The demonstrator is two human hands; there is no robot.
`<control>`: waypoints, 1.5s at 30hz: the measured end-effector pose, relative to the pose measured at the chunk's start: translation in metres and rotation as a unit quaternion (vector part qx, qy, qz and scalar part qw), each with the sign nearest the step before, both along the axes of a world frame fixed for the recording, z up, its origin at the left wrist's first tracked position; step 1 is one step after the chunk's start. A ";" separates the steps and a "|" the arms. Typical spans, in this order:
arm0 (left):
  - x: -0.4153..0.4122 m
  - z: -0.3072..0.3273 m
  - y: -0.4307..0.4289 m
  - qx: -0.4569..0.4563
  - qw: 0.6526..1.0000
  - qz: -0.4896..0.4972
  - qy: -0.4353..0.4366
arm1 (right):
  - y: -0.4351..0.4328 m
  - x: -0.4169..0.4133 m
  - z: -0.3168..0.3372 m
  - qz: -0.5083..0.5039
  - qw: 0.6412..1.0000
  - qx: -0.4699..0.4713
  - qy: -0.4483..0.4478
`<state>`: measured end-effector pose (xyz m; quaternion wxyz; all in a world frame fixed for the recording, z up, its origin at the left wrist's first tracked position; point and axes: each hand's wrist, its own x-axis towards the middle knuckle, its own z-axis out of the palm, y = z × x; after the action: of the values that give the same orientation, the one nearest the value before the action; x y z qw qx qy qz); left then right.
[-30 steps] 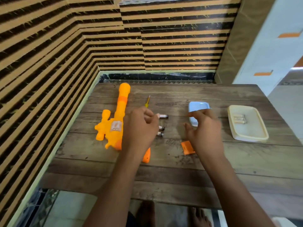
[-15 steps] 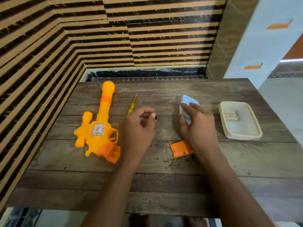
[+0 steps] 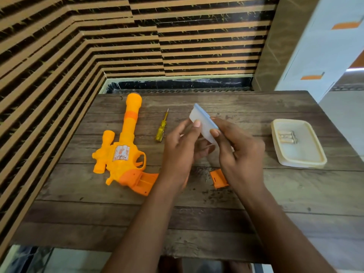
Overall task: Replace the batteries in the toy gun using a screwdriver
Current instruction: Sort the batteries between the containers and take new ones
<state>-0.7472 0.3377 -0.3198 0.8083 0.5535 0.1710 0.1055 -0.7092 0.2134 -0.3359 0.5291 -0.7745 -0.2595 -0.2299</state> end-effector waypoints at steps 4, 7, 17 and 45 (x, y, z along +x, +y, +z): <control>-0.002 0.005 0.002 -0.048 0.998 -0.024 -0.024 | 0.005 -0.005 0.004 0.021 0.999 0.043 0.021; -0.006 0.008 0.004 -0.052 0.997 -0.036 -0.034 | 0.004 -0.007 0.006 0.035 0.997 0.069 0.032; -0.007 0.013 0.014 -0.048 0.998 -0.034 -0.015 | 0.007 -0.007 0.010 0.044 0.975 0.156 0.152; 0.000 0.010 0.015 -0.128 0.992 -0.001 0.005 | 0.004 -0.007 -0.001 0.059 0.986 -0.106 -0.117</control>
<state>-0.7470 0.3529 -0.3102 0.8716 0.4463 0.1866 0.0798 -0.7162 0.2179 -0.3369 0.4227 -0.7769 -0.3883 -0.2587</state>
